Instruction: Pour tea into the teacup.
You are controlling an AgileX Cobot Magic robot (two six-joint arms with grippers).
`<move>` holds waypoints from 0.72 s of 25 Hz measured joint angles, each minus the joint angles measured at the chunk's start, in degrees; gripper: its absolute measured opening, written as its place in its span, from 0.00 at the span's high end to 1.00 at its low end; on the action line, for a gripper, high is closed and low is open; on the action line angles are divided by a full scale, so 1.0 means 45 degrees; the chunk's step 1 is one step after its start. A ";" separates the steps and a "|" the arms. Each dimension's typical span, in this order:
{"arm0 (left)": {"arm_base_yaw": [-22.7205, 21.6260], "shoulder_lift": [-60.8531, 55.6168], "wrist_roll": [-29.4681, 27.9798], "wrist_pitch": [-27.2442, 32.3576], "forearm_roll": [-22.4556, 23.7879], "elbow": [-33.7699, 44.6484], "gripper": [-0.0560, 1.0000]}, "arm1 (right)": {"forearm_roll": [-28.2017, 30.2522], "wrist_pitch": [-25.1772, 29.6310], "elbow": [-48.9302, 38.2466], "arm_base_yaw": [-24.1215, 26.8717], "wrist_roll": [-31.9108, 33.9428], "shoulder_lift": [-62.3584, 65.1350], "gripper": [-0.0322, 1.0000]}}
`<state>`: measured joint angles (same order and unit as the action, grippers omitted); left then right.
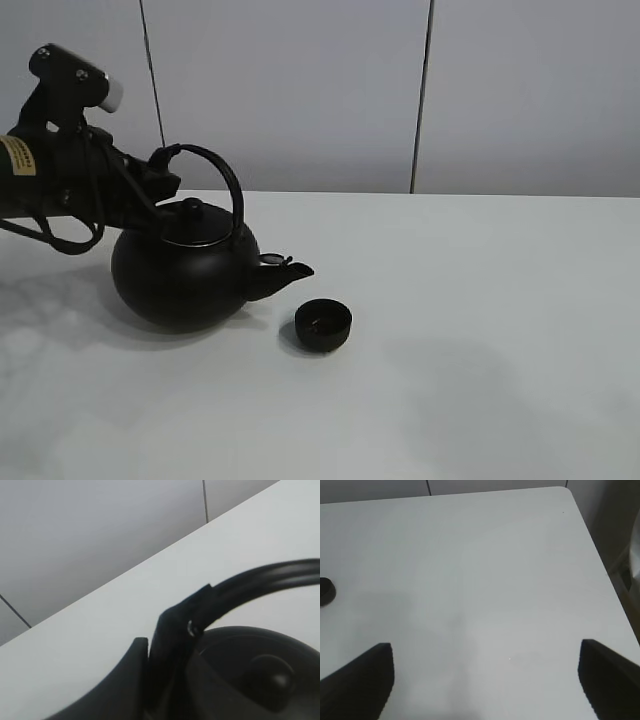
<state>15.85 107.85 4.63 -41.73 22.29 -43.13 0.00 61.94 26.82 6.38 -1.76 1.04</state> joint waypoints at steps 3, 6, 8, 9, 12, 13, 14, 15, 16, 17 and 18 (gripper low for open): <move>0.0000 0.0000 0.0000 0.0267 0.0156 -0.0195 0.84 | 0.0000 0.0000 0.0000 0.0000 0.0000 0.0000 0.30; 0.0000 0.0000 0.0000 0.0524 0.0184 -0.0223 0.84 | 0.0000 0.0000 0.0000 0.0000 0.0000 0.0000 0.30; 0.0000 0.0000 0.0000 0.0550 0.0200 -0.0223 0.84 | 0.0000 0.0000 0.0000 0.0000 0.0000 0.0000 0.30; 0.0000 0.0000 0.0000 0.0550 0.0209 -0.0223 0.84 | 0.0000 0.0000 0.0000 0.0000 0.0000 0.0000 0.30; 0.0000 0.0000 0.0000 0.0561 0.0209 -0.0250 0.84 | 0.0000 0.0000 0.0000 0.0000 0.0000 0.0000 0.30; 0.0000 0.0000 0.0000 0.0561 0.0209 -0.0247 0.84 | 0.0000 0.0000 0.0000 0.0000 0.0000 0.0000 0.30; 0.0000 0.0000 0.0000 0.0561 0.0209 -0.0259 0.84 | 0.0000 0.0000 0.0000 0.0000 0.0000 0.0000 0.30; 0.0030 0.0000 0.0000 0.0577 0.0209 -0.0274 0.84 | 0.0000 0.0000 0.0000 0.0000 0.0000 0.0000 0.30; 0.0080 0.0000 0.0000 0.0653 0.0209 -0.0310 0.84 | 0.0000 0.0000 0.0000 0.0000 0.0000 0.0000 0.30; 0.0160 0.0000 0.0000 0.0726 0.0209 -0.0350 0.84 | 0.0000 0.0000 0.0000 0.0000 0.0000 0.0000 0.30; 0.0242 0.0000 0.0000 0.0836 0.0209 -0.0403 0.84 | 0.0000 0.0000 0.0000 0.0000 0.0000 0.0000 0.30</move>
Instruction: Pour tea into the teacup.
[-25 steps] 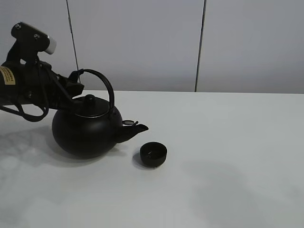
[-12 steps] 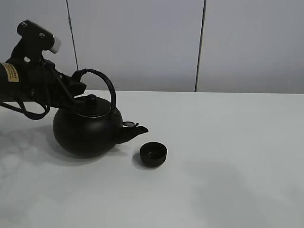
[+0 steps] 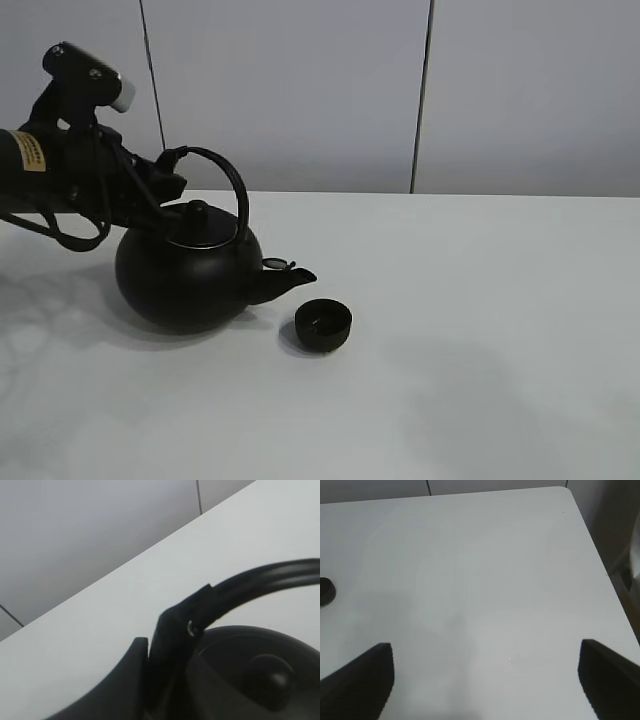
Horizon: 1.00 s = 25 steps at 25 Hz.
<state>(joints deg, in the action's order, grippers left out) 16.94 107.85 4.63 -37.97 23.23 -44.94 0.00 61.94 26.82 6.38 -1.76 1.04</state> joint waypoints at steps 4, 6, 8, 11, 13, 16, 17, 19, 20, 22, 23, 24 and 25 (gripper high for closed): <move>0.0321 0.0000 0.0023 0.0723 0.0099 -0.0398 0.84 | 0.0000 -0.0014 0.0000 0.0000 0.0000 0.0000 0.30; 0.0378 0.0000 0.0023 0.0943 0.0139 -0.0604 0.84 | 0.0000 -0.0014 0.0000 0.0000 0.0000 0.0000 0.30; 0.0392 0.0000 0.0023 0.1073 0.0143 -0.0733 0.84 | 0.0000 -0.0014 0.0000 0.0000 0.0000 0.0000 0.30; 0.0392 0.0000 0.0112 0.1151 0.0143 -0.0755 0.84 | 0.0000 -0.0014 0.0000 0.0000 0.0000 0.0000 0.30; 0.0392 0.0000 0.0309 0.1179 0.0130 -0.0755 0.84 | 0.0000 -0.0014 0.0000 0.0000 0.0000 0.0000 0.30; 0.0392 0.0000 0.0537 0.1190 0.0142 -0.0755 0.84 | 0.0000 -0.0014 0.0000 0.0000 0.0000 0.0000 0.30; 0.0392 0.0000 0.0571 0.1190 0.0142 -0.0755 0.84 | 0.0000 -0.0014 0.0000 0.0000 0.0000 0.0000 0.30; 0.0392 0.0000 0.0587 0.1190 0.0142 -0.0755 0.84 | 0.0000 -0.0014 0.0000 0.0000 0.0000 0.0000 0.30; 0.0392 0.0000 0.0591 0.1190 0.0142 -0.0755 0.84 | 0.0000 -0.0014 0.0000 0.0000 0.0000 0.0000 0.30; 0.0392 0.0000 0.0615 0.1190 0.0142 -0.0755 0.84 | 0.0000 -0.0014 0.0000 0.0000 0.0000 0.0000 0.30; 0.0392 0.0000 0.0625 0.1190 0.0142 -0.0755 0.84 | 0.0000 -0.0014 0.0000 0.0000 0.0000 0.0000 0.30; 0.0392 0.0000 0.0625 0.1190 0.0142 -0.0755 0.84 | 0.0000 -0.0014 0.0000 0.0000 0.0000 0.0000 0.30; 0.0392 0.0000 0.0627 0.1190 0.0142 -0.0755 0.84 | 0.0000 -0.0014 0.0000 0.0000 0.0000 0.0000 0.30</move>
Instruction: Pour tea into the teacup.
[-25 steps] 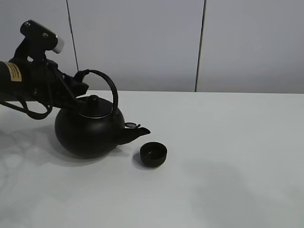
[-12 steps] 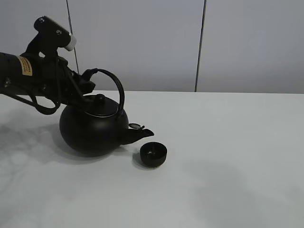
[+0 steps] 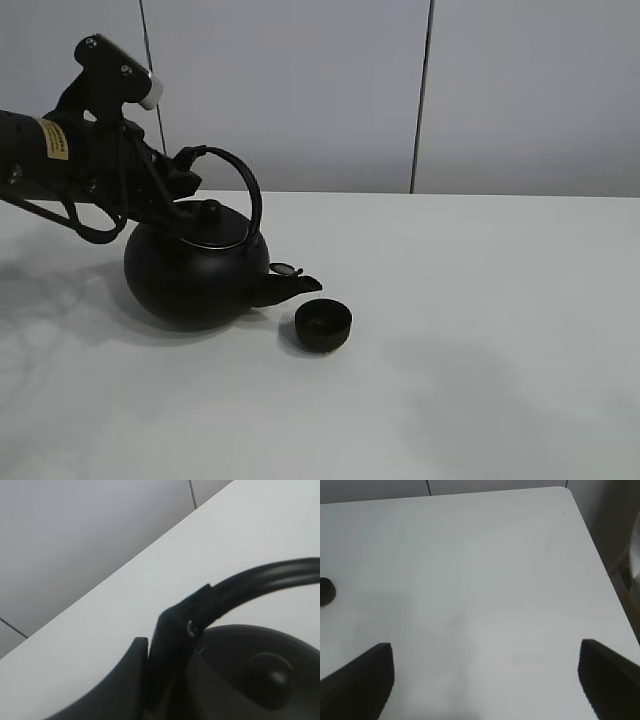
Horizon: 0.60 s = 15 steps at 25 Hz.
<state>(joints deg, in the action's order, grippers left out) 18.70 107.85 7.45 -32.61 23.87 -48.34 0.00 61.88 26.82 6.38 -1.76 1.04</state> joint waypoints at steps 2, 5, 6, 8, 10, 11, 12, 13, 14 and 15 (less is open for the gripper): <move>0.0000 0.0000 0.0035 0.0000 0.0000 0.0000 0.84 | 0.0000 0.0000 0.0000 0.0000 0.0000 0.0000 0.30; 0.0000 0.0000 0.0038 0.0000 0.0000 0.0000 0.84 | 0.0000 0.0000 0.0000 0.0000 0.0000 0.0000 0.30; 0.0000 0.0000 0.0063 0.0000 0.0000 0.0000 0.84 | 0.0000 0.0018 0.0000 0.0000 0.0000 0.0000 0.30; 0.0000 0.0000 0.0191 0.0000 0.0062 0.0000 0.84 | 0.0000 0.0006 0.0000 0.0000 0.0000 0.0000 0.30; 0.0000 0.0000 0.0343 -0.0012 0.0151 0.0000 0.84 | 0.0000 0.0006 0.0000 0.0000 0.0000 0.0000 0.30; 0.0000 0.0000 0.0375 -0.0025 0.0198 0.0000 0.84 | 0.0000 0.0006 0.0000 0.0000 0.0000 0.0000 0.30; 0.0000 0.0000 0.0371 -0.0025 0.0212 0.0000 0.84 | 0.0000 0.0006 0.0000 0.0000 0.0000 0.0000 0.30; 0.0000 0.0000 0.0381 -0.0025 0.0238 0.0000 0.84 | 0.0000 0.0006 0.0000 0.0000 0.0000 0.0000 0.30; 0.0000 0.0000 0.0381 -0.0025 0.0237 -0.0009 0.84 | 0.0000 0.0006 0.0000 0.0000 0.0000 0.0000 0.30; 0.0000 0.0000 0.0386 -0.0025 0.0251 -0.0016 0.84 | 0.0000 0.0006 0.0000 0.0000 0.0000 0.0000 0.30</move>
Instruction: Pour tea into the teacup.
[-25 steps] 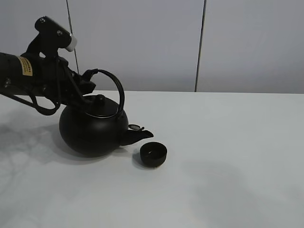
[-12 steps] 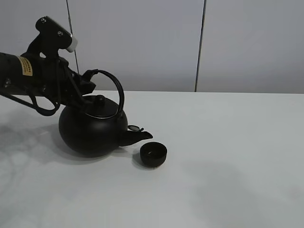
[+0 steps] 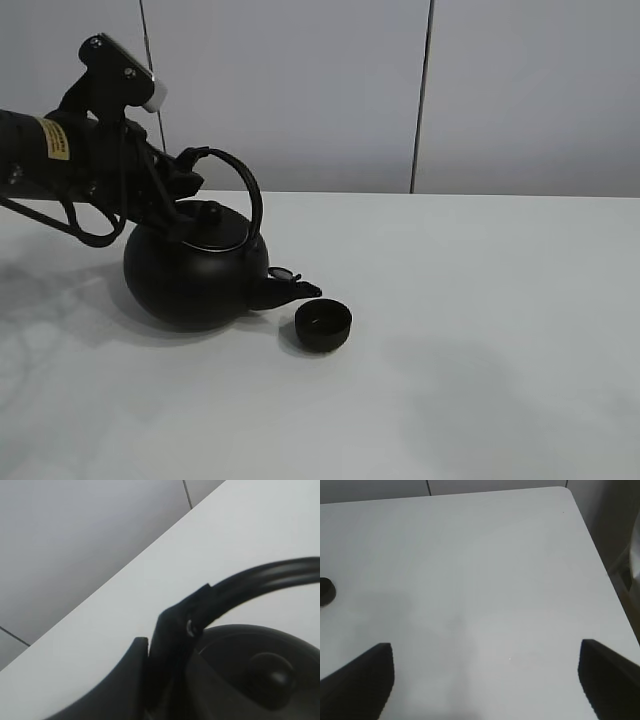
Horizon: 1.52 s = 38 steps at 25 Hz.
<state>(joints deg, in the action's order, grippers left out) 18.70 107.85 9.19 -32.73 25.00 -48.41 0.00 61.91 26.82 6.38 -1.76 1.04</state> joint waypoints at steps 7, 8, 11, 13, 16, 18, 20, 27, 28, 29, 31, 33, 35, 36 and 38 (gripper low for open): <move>0.0000 0.0000 0.0132 0.0000 0.0026 -0.0016 0.84 | 0.0000 0.0000 0.0000 0.0000 0.0000 0.0000 0.30; 0.0000 0.0000 0.0143 0.0000 0.0026 -0.0016 0.84 | 0.0000 0.0000 0.0000 0.0000 0.0000 0.0000 0.30; 0.0000 0.0000 0.0187 0.0000 0.0026 -0.0016 0.84 | 0.0000 0.0000 0.0000 0.0000 0.0000 0.0000 0.30; 0.0000 0.0000 0.0200 0.0000 0.0026 -0.0016 0.84 | 0.0000 0.0000 0.0000 0.0000 0.0000 0.0000 0.30; 0.0000 0.0000 0.0226 -0.0010 0.0026 -0.0016 0.84 | 0.0000 0.0000 0.0000 0.0000 0.0000 0.0000 0.30; 0.0000 0.0000 0.0248 -0.0010 0.0026 -0.0016 0.84 | 0.0000 0.0000 0.0000 0.0000 0.0000 0.0000 0.30; 0.0000 0.0000 0.0341 -0.0010 0.0026 -0.0016 0.84 | 0.0000 0.0000 0.0000 0.0000 0.0000 0.0000 0.30; 0.0000 0.0000 0.0403 -0.0039 0.0026 -0.0024 0.84 | 0.0000 0.0000 0.0000 0.0000 0.0000 0.0000 0.30; 0.0000 0.0000 0.0239 -0.0039 0.0026 -0.0024 0.84 | 0.0000 0.0000 0.0000 0.0000 0.0000 0.0000 0.30; 0.0000 0.0000 0.0030 -0.0007 0.0026 -0.0024 0.84 | 0.0000 0.0000 0.0000 0.0000 0.0000 0.0000 0.30; 0.0000 0.0000 -0.0480 0.0026 0.0037 -0.0024 0.84 | 0.0000 0.0000 0.0000 0.0000 0.0000 0.0000 0.30; 0.0000 0.0000 -0.0937 0.0011 0.0037 -0.0024 0.84 | 0.0000 0.0000 0.0000 0.0000 0.0000 0.0000 0.30; 0.0000 0.0000 -0.1426 -0.0043 0.0037 -0.0024 0.84 | 0.0000 0.0000 0.0000 0.0000 0.0000 0.0000 0.30; 0.0000 0.0000 -0.1661 -0.0101 0.0037 -0.0024 0.84 | 0.0000 0.0000 0.0000 0.0000 0.0000 0.0000 0.30; -0.0027 0.0000 -0.2245 -0.0280 -0.0035 -0.0024 0.84 | 0.0000 0.0000 0.0000 0.0000 0.0000 0.0000 0.30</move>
<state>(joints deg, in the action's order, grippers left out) 18.58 107.85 -0.91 -33.99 24.85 -48.52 0.00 61.91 26.82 6.38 -1.76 1.04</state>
